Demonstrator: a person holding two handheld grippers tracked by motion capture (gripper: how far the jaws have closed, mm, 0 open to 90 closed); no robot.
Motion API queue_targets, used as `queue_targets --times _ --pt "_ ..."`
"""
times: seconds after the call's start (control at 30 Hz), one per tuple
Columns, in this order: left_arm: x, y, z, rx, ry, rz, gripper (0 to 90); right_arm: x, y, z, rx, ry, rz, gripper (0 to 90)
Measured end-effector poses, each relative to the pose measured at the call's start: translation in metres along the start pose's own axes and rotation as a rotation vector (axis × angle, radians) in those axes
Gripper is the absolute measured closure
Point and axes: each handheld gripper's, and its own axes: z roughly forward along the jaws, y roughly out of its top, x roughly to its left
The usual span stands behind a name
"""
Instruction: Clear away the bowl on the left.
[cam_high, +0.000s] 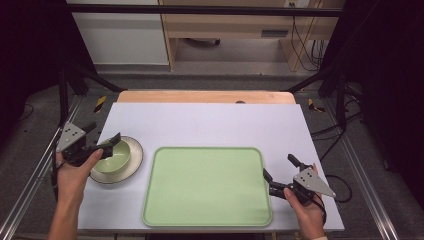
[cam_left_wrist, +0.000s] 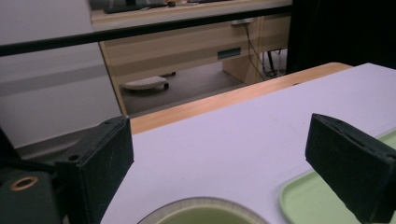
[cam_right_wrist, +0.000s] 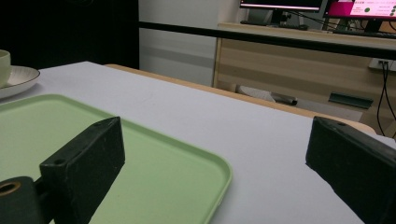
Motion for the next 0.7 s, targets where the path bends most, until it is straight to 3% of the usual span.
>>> queue_targets --times 0.1,0.17,0.47,0.6,0.7 --pt "0.015 -0.005 -0.010 -0.005 0.025 -0.045 8.1 0.002 0.000 0.001 0.008 -0.004 -0.003 4.6" --pt "0.022 -0.007 -0.016 0.006 0.051 -0.051 10.8 0.002 0.001 0.001 0.007 -0.003 -0.004 4.6" --pt "0.048 -0.030 -0.016 0.113 0.106 -0.137 16.3 -0.002 0.000 -0.001 0.006 -0.015 -0.001 4.6" --pt "0.052 -0.039 -0.011 0.148 0.109 -0.209 20.2 -0.003 -0.001 -0.001 0.010 -0.014 -0.002 4.5" --pt "0.051 -0.044 -0.007 0.184 0.072 -0.232 23.2 -0.003 0.000 -0.002 0.005 -0.016 -0.002 4.6"
